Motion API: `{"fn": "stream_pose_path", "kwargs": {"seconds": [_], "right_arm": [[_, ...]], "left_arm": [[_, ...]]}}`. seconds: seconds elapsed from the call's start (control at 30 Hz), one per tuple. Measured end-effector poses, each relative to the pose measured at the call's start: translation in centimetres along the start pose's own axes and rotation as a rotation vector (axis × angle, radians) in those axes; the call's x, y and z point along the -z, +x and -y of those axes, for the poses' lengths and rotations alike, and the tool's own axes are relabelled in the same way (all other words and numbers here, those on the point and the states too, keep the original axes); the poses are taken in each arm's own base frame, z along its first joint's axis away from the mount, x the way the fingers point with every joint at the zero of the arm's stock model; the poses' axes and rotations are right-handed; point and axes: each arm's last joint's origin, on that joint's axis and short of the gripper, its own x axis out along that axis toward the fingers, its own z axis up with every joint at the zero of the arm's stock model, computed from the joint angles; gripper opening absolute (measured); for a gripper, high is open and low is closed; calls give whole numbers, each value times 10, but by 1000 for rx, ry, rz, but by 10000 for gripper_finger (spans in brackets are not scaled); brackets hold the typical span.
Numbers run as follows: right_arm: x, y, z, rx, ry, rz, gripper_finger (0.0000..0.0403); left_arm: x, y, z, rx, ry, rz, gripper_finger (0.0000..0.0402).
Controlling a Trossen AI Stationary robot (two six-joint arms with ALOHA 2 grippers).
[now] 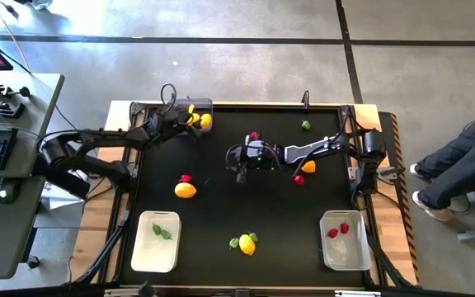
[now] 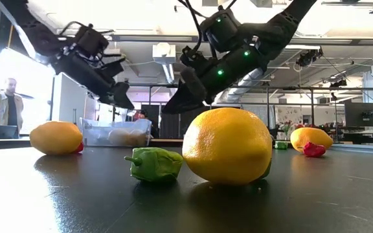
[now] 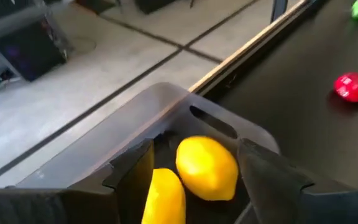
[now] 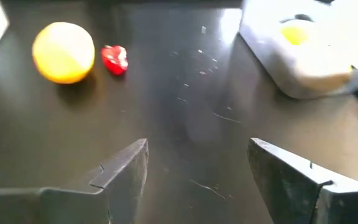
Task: Sort produce into baskets
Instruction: Put the red chili pepper into the gray bin
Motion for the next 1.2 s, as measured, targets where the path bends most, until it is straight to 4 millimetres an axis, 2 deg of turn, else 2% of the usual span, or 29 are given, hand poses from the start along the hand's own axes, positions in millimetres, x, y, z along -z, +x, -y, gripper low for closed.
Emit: {"fn": "stream_pose_path", "kwargs": {"seconds": [0.1, 0.2, 0.37, 0.57, 0.63, 0.8, 1.0, 1.1, 1.2], "right_arm": [[0, 0, 1, 17, 0, 0, 256], [0, 0, 0, -4, 12, 1, 226], [1, 1, -4, -59, 55, 3, 141], [12, 8, -16, -84, 40, -30, 30], [14, 11, -19, -94, 26, -29, 8], [14, 13, -17, -146, -2, -11, 16], [17, 13, -6, -118, -2, -14, 3], [29, 4, -3, -113, 9, -7, 1], [39, -16, 2, -104, 41, -4, 1]], "left_arm": [[1, -11, 3, 38, -8, 69, 189], [-1, -23, 10, 95, -4, 128, 159], [-4, -42, 26, 248, 21, 203, 107], [7, -63, 48, 427, 62, 236, 49], [10, -68, 54, 465, 64, 239, 33], [17, -78, 64, 526, 88, 251, 4], [25, -85, 73, 539, 115, 260, 2], [35, -87, 74, 501, 124, 244, 1], [43, -88, 75, 499, 132, 241, 1]]}}
